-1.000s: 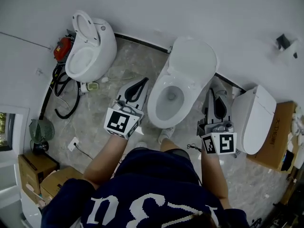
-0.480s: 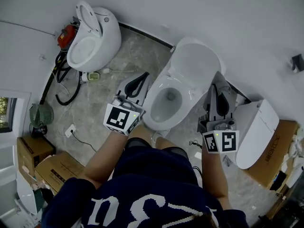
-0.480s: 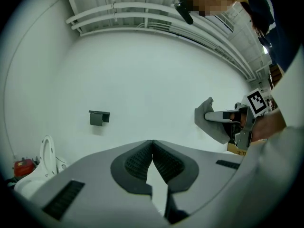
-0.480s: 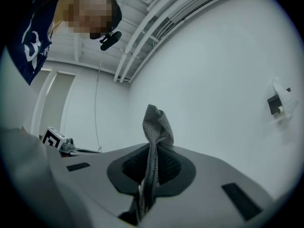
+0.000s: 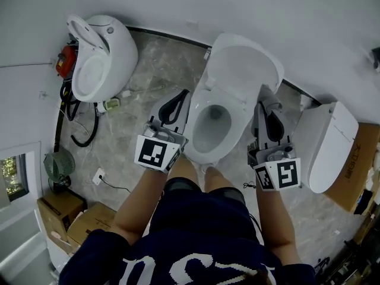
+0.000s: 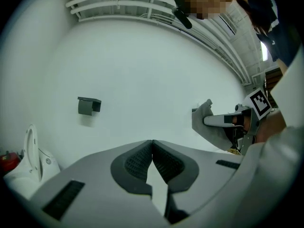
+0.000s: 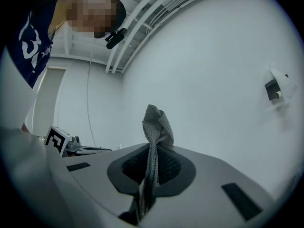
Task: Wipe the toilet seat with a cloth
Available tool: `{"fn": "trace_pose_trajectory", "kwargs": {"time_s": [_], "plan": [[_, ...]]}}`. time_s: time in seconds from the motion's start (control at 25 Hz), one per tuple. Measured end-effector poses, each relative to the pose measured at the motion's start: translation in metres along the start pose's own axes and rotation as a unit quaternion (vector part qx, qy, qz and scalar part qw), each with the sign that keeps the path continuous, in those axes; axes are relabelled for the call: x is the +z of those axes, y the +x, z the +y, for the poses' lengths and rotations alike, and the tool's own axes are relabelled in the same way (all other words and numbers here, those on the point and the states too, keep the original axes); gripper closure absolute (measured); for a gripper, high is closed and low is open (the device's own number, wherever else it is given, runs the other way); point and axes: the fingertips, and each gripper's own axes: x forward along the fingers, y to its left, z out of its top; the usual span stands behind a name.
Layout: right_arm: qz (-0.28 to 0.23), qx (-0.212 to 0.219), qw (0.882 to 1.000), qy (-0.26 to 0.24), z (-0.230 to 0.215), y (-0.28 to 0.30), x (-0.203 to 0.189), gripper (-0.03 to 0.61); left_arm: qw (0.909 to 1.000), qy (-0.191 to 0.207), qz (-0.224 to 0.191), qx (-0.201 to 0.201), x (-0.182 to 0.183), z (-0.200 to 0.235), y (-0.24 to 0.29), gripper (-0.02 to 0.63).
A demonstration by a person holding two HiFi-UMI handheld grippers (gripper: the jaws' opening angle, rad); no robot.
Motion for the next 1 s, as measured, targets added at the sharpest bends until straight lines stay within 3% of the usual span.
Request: {"fn": "trace_pose_trajectory", "kwargs": {"time_s": [0.4, 0.6, 0.84, 1.0], "plan": [[0.031, -0.071, 0.997, 0.015, -0.027, 0.043, -0.057, 0.552, 0.9961, -0.001, 0.038, -0.08, -0.055, 0.021, 0.063, 0.594], [0.046, -0.098, 0.994, 0.031, -0.042, 0.058, -0.096, 0.552, 0.9954, -0.031, 0.017, -0.089, -0.075, 0.029, 0.088, 0.594], [0.056, -0.099, 0.993, 0.037, -0.054, 0.08, -0.146, 0.552, 0.9944, -0.045, 0.039, -0.088, -0.138, 0.036, 0.101, 0.594], [0.073, -0.108, 0.99, 0.053, -0.069, 0.081, -0.199, 0.552, 0.9951, -0.039, 0.043, -0.08, -0.185, 0.042, 0.111, 0.594]]}}
